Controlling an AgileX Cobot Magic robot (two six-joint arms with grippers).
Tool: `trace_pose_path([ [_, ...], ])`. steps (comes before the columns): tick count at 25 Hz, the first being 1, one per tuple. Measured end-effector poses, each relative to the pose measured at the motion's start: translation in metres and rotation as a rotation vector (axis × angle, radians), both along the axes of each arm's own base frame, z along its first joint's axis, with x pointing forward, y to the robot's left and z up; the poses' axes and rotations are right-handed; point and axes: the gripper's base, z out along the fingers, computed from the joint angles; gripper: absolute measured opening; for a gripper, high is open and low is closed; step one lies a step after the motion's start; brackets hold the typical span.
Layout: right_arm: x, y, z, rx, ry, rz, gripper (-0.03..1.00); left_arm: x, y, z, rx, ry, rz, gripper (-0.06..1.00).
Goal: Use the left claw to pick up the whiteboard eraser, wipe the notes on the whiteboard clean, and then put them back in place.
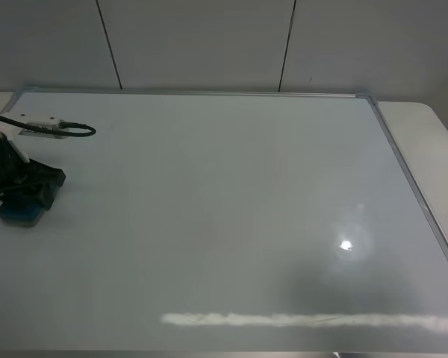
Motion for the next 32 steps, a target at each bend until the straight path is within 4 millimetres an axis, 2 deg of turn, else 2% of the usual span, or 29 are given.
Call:
trace_pose_path([
  [12, 0.000, 0.000, 0.000, 0.000, 0.000, 0.000, 0.97, -0.004, 0.002, -0.004, -0.017, -0.027, 0.025, 0.55],
  [13, 0.000, 0.000, 0.000, 0.000, 0.000, 0.000, 0.97, -0.004, 0.002, -0.004, -0.019, -0.028, 0.028, 0.60],
  [16, 0.000, 0.000, 0.000, 0.000, 0.000, 0.000, 0.97, -0.004, 0.001, -0.004, -0.030, -0.027, 0.042, 0.89],
  [17, 0.000, 0.000, 0.000, 0.000, 0.000, 0.000, 0.97, -0.004, 0.001, -0.004, -0.031, -0.025, 0.043, 0.93],
  [20, 0.000, 0.000, 0.000, 0.000, 0.000, 0.000, 0.97, -0.004, 0.001, -0.003, -0.031, -0.025, 0.043, 0.98],
  [27, 0.000, 0.000, 0.000, 0.000, 0.000, 0.000, 0.97, -0.005, 0.001, -0.001, -0.031, -0.025, 0.043, 0.99],
  [30, 0.000, 0.000, 0.000, 0.000, 0.000, 0.000, 0.97, -0.007, 0.001, 0.012, -0.029, -0.041, 0.042, 0.99],
  [32, 0.000, 0.000, 0.000, 0.000, 0.000, 0.000, 0.97, -0.007, 0.002, 0.049, -0.014, -0.117, 0.030, 0.99],
])
